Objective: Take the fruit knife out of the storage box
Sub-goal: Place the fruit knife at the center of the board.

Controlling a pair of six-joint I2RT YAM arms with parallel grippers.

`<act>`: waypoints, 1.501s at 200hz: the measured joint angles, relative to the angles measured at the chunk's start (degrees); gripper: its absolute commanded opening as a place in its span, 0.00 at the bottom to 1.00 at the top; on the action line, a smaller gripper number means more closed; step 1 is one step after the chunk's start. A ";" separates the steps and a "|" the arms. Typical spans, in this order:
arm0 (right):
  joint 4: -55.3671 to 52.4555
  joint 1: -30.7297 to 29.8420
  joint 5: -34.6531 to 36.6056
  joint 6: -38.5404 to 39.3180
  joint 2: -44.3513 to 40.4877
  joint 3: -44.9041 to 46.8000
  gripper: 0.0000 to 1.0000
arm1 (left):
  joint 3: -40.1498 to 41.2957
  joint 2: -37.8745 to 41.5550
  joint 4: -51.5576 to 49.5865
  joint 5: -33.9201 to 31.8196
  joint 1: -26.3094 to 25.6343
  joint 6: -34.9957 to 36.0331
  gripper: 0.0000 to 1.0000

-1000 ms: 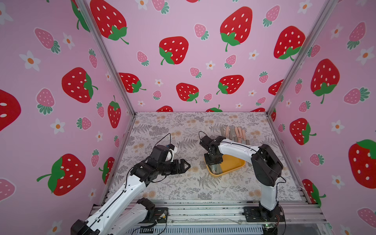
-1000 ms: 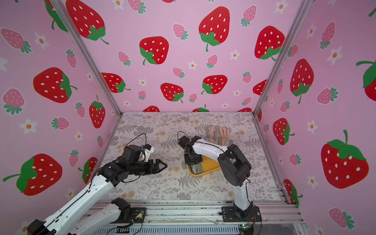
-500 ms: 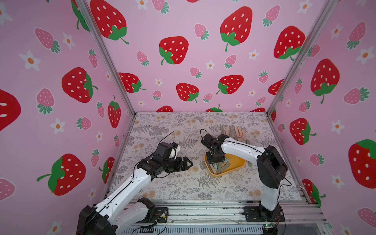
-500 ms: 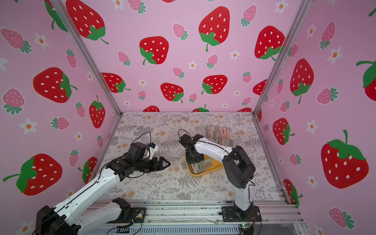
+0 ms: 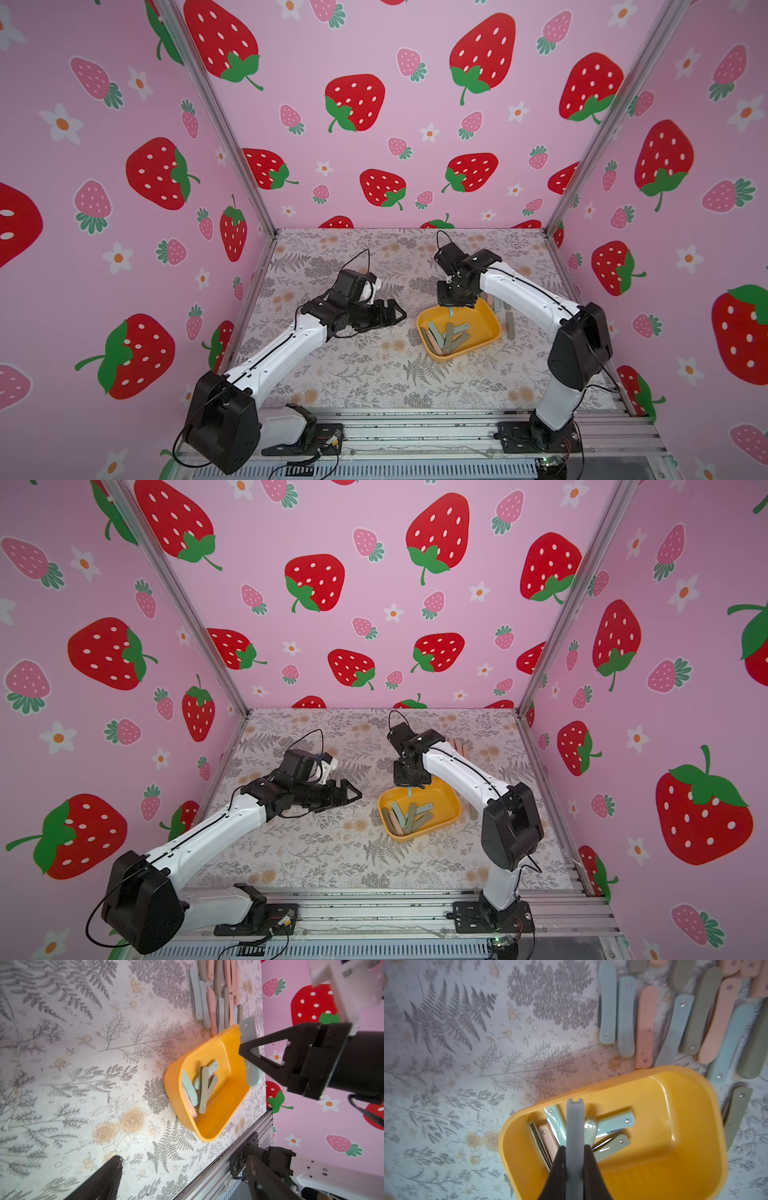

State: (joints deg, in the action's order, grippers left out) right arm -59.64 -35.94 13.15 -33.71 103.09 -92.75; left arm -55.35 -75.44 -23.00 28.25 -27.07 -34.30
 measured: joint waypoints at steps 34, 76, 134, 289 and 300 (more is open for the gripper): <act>-0.26 6.10 -2.29 2.51 7.58 -12.39 0.01 | -9.66 -8.74 1.25 0.94 0.22 0.04 0.93; -2.25 11.06 -4.20 6.03 25.88 -30.84 0.00 | -18.27 -17.59 1.31 2.58 0.85 0.81 0.92; -5.31 14.51 -4.74 9.40 43.78 -53.81 0.06 | -24.50 -25.77 -0.28 5.16 2.12 1.62 0.92; -2.38 16.20 -7.43 9.99 50.71 -54.95 0.22 | -28.02 -33.90 -0.17 8.90 2.60 -0.20 0.92; -2.01 16.20 -7.43 9.97 50.71 -54.95 0.23 | -28.02 -33.90 -0.02 8.92 2.60 -0.24 0.92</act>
State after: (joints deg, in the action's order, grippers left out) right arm -61.65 -19.75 5.72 -23.75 153.80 -147.70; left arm -83.37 -109.34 -23.03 37.17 -24.47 -34.54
